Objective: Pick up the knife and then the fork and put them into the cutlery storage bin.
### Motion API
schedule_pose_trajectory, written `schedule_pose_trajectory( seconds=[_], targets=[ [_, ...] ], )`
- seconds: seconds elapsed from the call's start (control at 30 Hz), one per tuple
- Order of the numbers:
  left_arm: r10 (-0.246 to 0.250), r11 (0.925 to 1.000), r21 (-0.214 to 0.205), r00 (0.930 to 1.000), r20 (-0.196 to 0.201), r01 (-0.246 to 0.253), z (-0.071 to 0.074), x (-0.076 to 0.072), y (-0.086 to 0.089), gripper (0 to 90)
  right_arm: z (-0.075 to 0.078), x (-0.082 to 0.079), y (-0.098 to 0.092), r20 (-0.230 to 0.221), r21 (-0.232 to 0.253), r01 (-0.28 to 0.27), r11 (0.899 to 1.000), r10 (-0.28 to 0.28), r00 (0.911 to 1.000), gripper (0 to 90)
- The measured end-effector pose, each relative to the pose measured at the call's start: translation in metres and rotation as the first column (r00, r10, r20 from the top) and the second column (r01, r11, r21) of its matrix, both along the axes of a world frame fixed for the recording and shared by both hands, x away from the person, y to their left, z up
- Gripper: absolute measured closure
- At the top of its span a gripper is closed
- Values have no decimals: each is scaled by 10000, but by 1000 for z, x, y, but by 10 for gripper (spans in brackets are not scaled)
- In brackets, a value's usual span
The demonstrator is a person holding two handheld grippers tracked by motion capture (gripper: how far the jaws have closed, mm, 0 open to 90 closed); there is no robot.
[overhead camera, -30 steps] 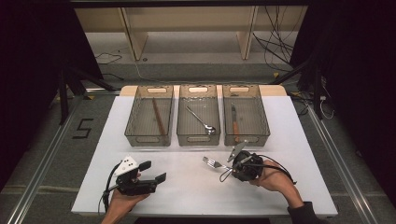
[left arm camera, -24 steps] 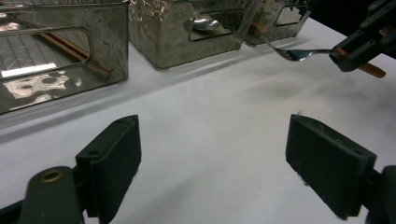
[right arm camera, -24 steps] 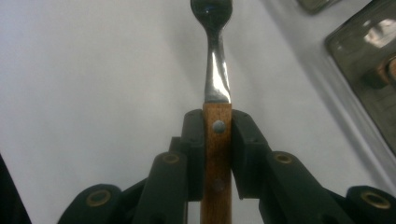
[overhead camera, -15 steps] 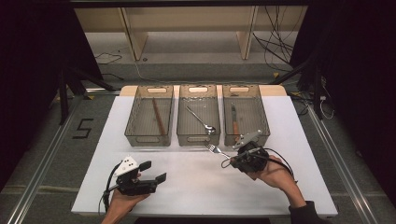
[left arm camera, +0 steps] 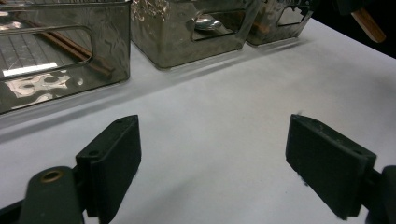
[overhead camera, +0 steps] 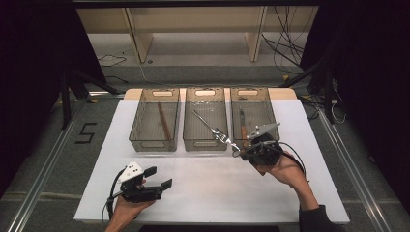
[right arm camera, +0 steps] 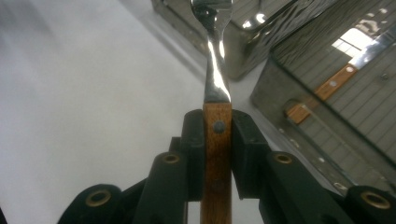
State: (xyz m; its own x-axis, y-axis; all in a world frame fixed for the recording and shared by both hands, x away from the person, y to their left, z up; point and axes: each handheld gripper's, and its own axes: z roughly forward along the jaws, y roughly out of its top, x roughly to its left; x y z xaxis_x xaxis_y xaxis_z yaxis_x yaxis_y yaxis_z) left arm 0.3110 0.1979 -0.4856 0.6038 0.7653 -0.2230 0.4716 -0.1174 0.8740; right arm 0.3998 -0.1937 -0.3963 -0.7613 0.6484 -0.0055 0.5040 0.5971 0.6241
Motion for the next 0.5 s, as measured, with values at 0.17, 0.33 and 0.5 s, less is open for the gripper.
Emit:
schedule_pose_trajectory(
  seconds=[0.17, 0.33, 0.5],
  targets=[
    [12, 10000, -16, 10000, 3, -12, 0, 0, 0, 179, 13, 14, -5, 218, 346, 430, 9985, -438, 9988, 773],
    [9, 10000, 16, 10000, -3, -9, 0, 0, 0, 179, 22, 29, -8, 250, 485, 895, 9948, -907, 9956, 773],
    [8, 10000, 31, 10000, 10, -8, 0, 0, 0, 179, 25, 41, -8, 200, 445, 1130, 9926, -1140, 9933, 773]
  ],
)
